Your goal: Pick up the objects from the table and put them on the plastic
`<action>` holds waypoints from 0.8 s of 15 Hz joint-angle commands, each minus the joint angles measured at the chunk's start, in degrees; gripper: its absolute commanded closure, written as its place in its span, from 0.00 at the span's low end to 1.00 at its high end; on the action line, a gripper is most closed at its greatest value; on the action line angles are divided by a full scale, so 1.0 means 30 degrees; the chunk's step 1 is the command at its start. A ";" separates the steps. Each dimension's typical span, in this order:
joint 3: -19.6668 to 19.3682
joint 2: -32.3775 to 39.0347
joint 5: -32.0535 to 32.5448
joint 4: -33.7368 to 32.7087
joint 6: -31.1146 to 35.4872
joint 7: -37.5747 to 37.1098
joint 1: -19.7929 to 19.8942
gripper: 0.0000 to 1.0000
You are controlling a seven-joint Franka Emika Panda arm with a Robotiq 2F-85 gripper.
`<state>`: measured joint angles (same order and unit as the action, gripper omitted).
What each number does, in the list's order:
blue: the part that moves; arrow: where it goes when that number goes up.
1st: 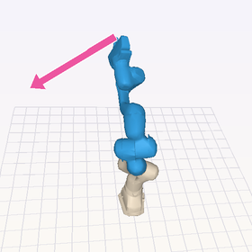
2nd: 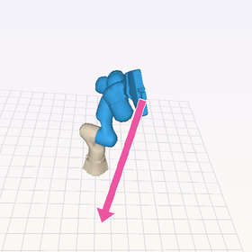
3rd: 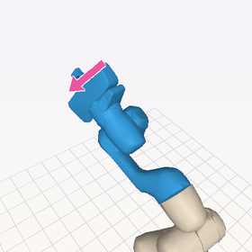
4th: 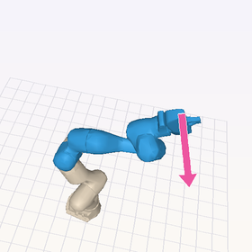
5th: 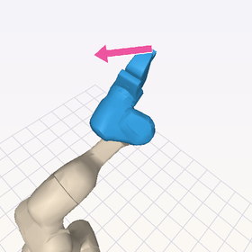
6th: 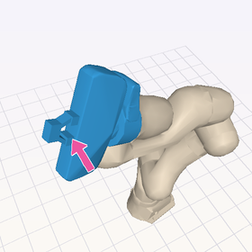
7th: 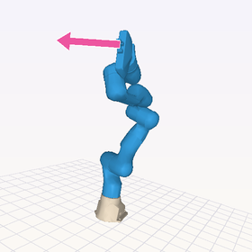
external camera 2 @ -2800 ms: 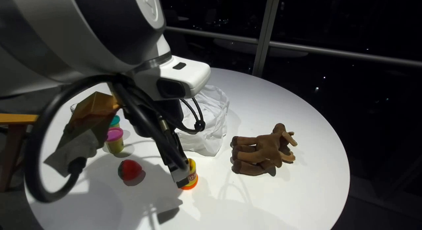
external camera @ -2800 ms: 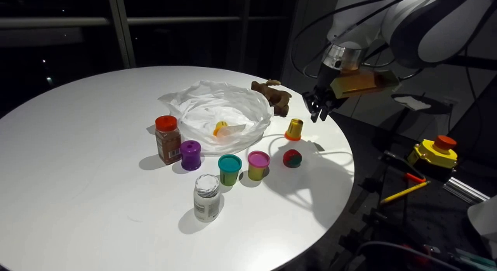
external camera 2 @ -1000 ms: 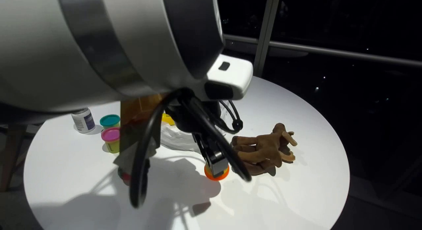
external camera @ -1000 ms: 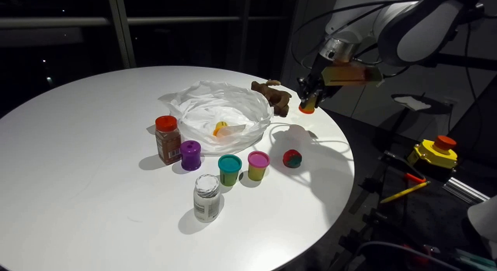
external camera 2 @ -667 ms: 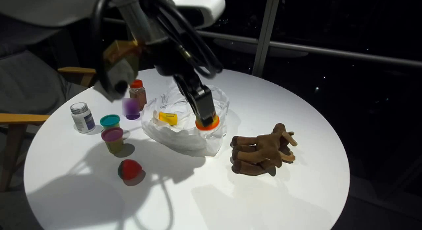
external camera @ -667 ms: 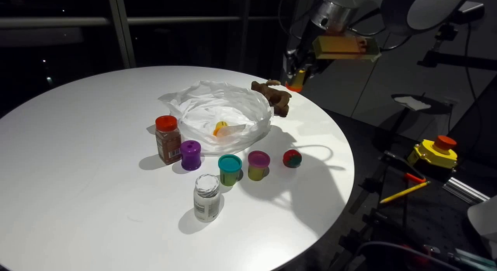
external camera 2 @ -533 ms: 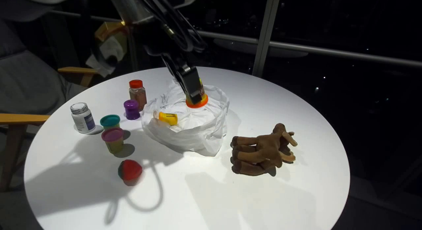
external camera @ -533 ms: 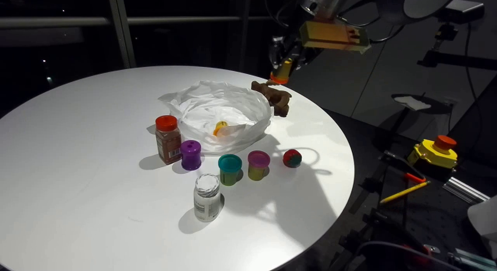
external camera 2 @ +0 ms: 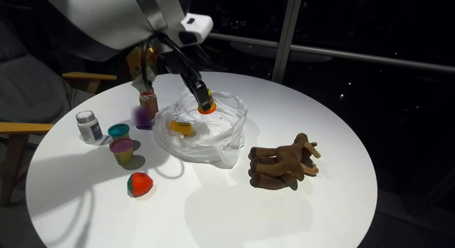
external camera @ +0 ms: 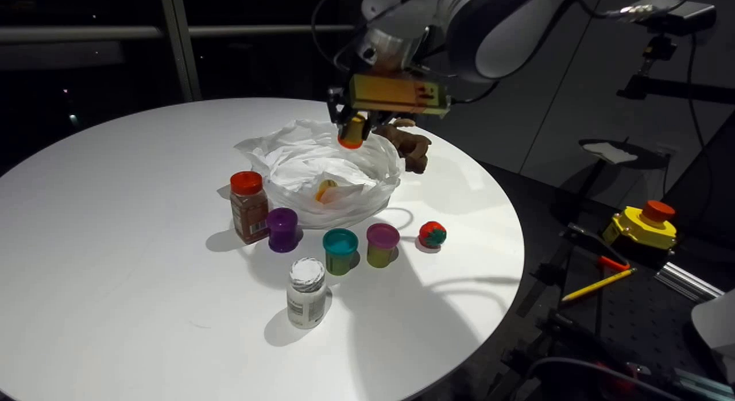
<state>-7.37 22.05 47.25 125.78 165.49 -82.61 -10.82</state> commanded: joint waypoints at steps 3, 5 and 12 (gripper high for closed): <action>0.0995 0.5642 -0.1846 -0.4127 0.0849 0.0947 0.1135 0.82; 0.0899 0.6086 -0.1798 -0.4397 0.0726 0.0839 0.1274 0.38; -0.0593 0.0374 -0.0522 0.0619 0.0000 -0.0014 0.0565 0.00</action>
<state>-8.40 34.05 44.25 117.66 167.19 -82.34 -8.29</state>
